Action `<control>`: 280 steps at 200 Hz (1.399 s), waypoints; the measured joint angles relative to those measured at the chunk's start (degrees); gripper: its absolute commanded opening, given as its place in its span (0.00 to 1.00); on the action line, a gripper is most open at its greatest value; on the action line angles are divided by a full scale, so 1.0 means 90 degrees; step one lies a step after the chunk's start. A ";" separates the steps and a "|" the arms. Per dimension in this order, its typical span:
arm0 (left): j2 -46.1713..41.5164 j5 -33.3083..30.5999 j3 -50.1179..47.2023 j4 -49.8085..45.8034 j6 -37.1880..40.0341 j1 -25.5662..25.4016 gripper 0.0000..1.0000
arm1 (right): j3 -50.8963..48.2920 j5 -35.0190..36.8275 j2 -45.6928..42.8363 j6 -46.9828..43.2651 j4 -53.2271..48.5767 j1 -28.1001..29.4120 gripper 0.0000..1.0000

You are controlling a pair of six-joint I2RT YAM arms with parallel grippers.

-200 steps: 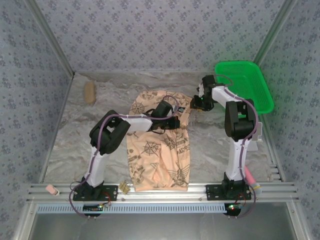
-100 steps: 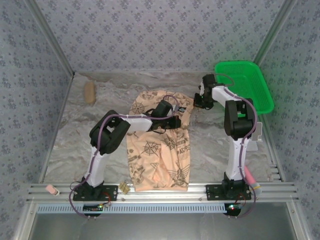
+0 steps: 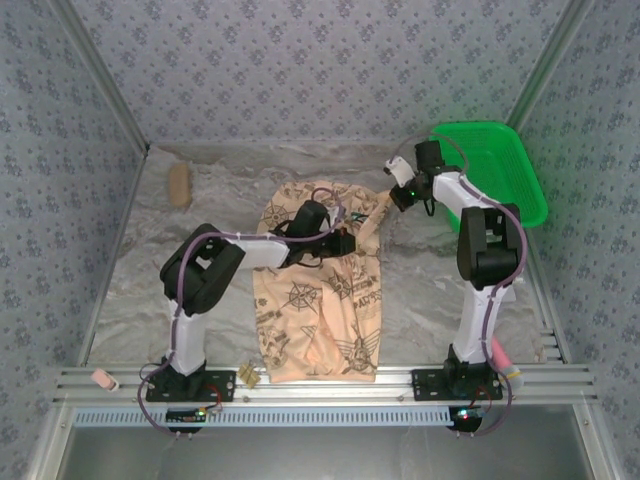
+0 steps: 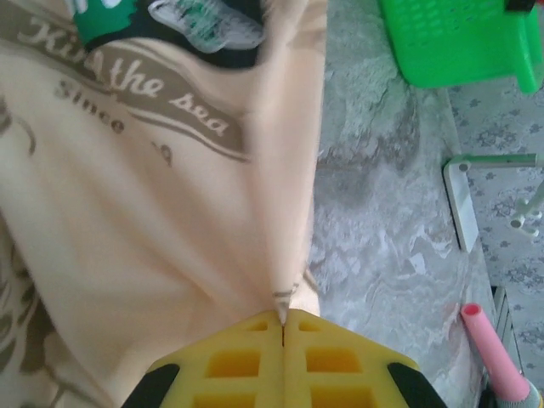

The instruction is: Fold the inside-out t-shirt

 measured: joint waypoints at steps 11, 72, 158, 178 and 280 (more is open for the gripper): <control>-0.0039 0.0051 -0.0165 0.0032 -0.0032 -0.0002 0.00 | 0.0080 -0.0219 0.0019 -0.0850 -0.0010 -0.0039 0.04; -0.0459 0.0243 -0.0583 0.0034 0.0155 0.0058 0.00 | 0.2193 -0.1928 0.0940 -0.5013 -0.2387 -0.0500 0.04; 0.0272 0.0913 0.0707 -0.0522 0.0510 -0.0104 0.00 | 0.1882 0.0350 0.1430 -0.5833 0.0301 -0.0078 0.19; 0.0707 0.0981 0.1214 -0.0551 0.0444 -0.0206 0.07 | 0.1889 0.0811 0.1433 -0.4966 0.1090 -0.0124 0.20; 0.0559 0.0561 0.1445 -0.0488 0.0187 -0.0036 0.62 | -0.0340 0.1790 -0.3371 0.3162 0.1171 0.0291 0.42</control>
